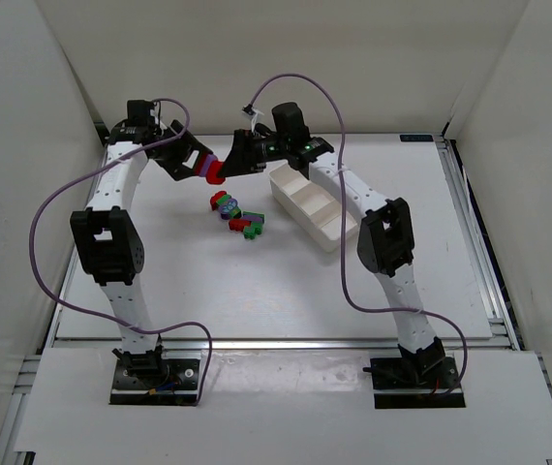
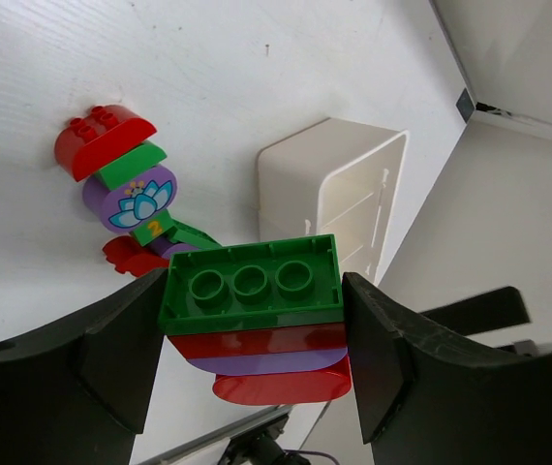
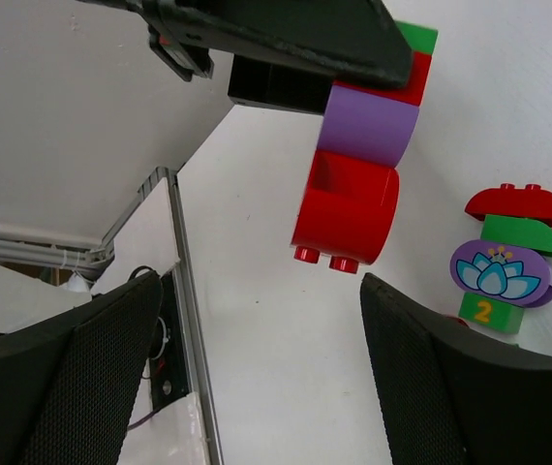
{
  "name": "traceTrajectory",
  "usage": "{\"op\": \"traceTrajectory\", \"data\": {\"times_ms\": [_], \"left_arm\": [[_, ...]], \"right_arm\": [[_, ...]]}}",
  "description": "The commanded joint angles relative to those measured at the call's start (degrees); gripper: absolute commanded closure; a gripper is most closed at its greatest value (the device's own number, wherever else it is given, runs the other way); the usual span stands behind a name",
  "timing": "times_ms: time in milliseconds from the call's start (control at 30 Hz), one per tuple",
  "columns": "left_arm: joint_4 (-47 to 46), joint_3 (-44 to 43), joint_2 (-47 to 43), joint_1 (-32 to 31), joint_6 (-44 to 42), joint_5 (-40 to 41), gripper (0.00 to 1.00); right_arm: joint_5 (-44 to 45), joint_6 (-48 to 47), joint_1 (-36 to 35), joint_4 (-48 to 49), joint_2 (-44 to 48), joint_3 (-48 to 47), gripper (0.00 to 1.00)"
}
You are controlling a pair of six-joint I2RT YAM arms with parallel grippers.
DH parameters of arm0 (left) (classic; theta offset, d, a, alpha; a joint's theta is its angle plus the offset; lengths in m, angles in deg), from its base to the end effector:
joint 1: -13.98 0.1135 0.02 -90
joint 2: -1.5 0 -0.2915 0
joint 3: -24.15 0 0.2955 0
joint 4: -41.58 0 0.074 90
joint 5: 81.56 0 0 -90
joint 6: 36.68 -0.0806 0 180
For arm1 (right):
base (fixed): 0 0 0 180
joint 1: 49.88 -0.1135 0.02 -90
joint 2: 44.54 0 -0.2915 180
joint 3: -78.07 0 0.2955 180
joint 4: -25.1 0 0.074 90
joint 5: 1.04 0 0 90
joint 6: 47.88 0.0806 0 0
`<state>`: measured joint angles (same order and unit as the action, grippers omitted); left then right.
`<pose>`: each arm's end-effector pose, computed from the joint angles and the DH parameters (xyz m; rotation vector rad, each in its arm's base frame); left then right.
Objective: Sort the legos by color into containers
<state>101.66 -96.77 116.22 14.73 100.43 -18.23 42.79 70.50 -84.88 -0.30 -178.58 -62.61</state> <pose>0.5222 -0.0293 0.2922 -0.8704 2.4567 -0.8998 0.4902 0.4142 0.3155 -0.7239 1.9580 1.4755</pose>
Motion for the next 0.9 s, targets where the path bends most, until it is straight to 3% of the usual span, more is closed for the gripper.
{"op": "traceTrajectory", "data": {"times_ms": [0, 300, 633, 767, 800, 867], "left_arm": [[-1.5, -3.1, -2.5, -0.7, 0.1, -2.1, 0.9], [-2.2, -2.0, -2.9, -2.5, 0.1, -2.3, 0.9], [-2.2, 1.0, -3.9, -3.8, -0.4, -2.2, 0.9], [-2.2, 1.8, -4.0, -3.8, -1.2, -1.0, 0.9], [-2.1, 1.8, -3.9, -3.8, -1.6, -0.9, 0.9], [-2.2, 1.1, -3.8, -3.7, -1.8, 0.4, 0.9]], "right_arm": [[0.7, 0.5, -0.2, -0.2, -1.3, -2.7, 0.14], [2.9, 0.7, -0.4, -1.7, -3.0, -4.5, 0.15], [3.5, 0.6, -0.8, -0.1, -4.6, -8.1, 0.28], [1.9, 0.1, -0.9, 0.6, -4.0, -7.0, 0.56], [1.7, -0.1, -0.9, 0.6, -3.8, -6.7, 0.73], [1.6, -0.2, -0.9, 0.2, -2.8, -5.2, 0.85]]}}
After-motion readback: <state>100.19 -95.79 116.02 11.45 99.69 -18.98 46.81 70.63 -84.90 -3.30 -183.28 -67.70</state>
